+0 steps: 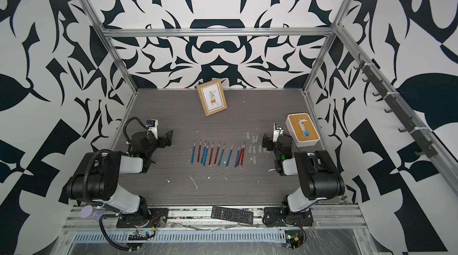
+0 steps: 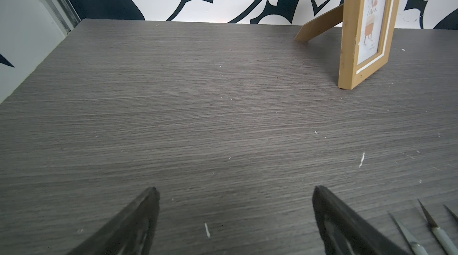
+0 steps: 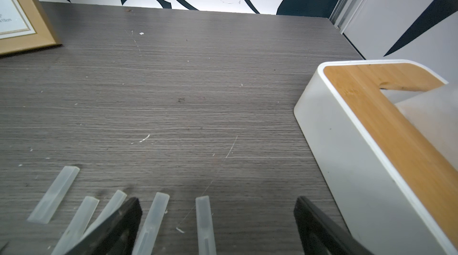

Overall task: Remove protective caps from carving knives
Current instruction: Reset both arms

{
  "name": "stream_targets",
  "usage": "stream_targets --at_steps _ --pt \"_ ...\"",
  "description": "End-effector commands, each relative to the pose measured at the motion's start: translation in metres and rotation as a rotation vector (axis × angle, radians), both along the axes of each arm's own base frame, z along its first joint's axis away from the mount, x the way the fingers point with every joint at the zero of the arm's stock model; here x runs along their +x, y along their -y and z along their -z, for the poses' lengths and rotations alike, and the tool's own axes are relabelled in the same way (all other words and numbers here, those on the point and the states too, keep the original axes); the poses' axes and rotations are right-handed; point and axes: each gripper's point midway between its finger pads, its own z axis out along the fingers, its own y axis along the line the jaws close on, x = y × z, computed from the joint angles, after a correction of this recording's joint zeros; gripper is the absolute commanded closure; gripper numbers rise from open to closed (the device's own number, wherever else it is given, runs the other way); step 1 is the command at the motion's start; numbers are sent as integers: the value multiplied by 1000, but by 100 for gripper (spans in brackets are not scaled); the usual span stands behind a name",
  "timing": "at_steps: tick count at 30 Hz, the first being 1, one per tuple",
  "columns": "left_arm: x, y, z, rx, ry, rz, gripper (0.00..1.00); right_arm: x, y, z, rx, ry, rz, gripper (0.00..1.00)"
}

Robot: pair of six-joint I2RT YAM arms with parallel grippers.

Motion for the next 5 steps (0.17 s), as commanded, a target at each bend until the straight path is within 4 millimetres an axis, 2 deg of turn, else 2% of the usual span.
stream_targets --at_steps 1,5 --pt "7 -2 -2 3 -9 -12 0 12 1 -16 6 36 4 1" --pt "6 -2 -3 0 -4 -10 0 15 -3 -16 7 29 -13 1"
